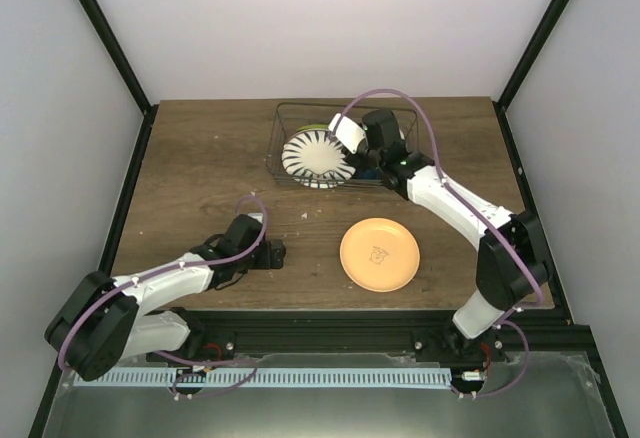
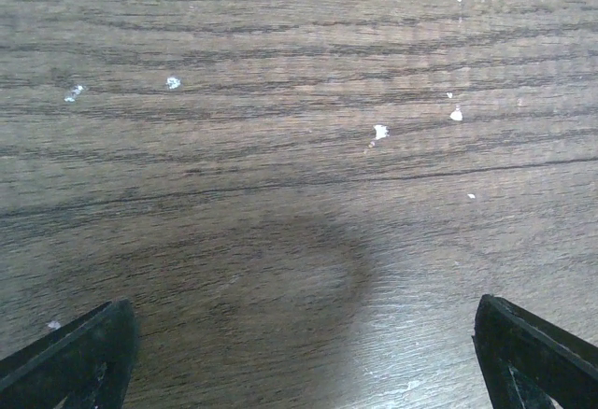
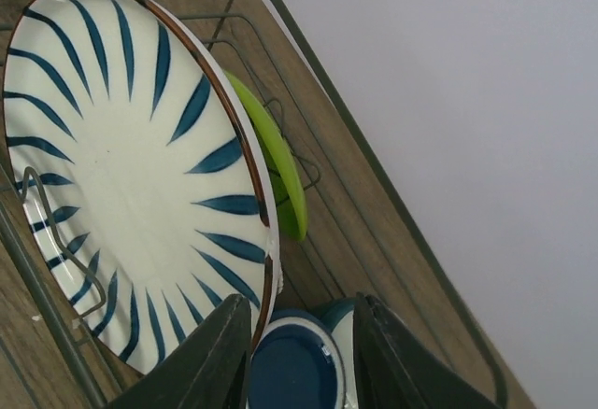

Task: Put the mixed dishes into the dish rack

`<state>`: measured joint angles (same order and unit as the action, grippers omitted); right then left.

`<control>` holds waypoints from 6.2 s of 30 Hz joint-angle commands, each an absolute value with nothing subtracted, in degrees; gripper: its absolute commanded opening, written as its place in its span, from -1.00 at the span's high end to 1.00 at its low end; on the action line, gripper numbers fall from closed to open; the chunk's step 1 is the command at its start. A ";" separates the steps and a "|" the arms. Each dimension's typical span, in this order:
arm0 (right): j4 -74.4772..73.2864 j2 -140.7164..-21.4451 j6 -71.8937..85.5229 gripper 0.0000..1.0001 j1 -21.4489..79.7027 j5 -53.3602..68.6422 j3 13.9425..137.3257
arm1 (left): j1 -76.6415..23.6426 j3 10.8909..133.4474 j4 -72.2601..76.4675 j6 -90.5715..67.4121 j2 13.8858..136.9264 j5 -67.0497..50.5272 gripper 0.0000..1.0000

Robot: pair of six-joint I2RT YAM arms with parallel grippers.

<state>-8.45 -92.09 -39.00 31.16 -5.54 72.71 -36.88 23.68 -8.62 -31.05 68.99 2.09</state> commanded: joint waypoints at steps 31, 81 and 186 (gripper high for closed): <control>-32.54 -64.50 9.56 0.26 30.37 -20.50 59.59 | -53.36 54.99 -9.20 -32.14 98.31 1.55 -0.99; -25.50 -66.73 14.59 -0.16 30.08 4.99 49.66 | -45.50 34.82 -8.30 -33.14 69.98 4.22 1.00; 19.08 -81.25 -44.38 0.99 30.24 11.69 50.97 | -44.44 26.49 -12.34 -31.88 53.17 12.14 -0.83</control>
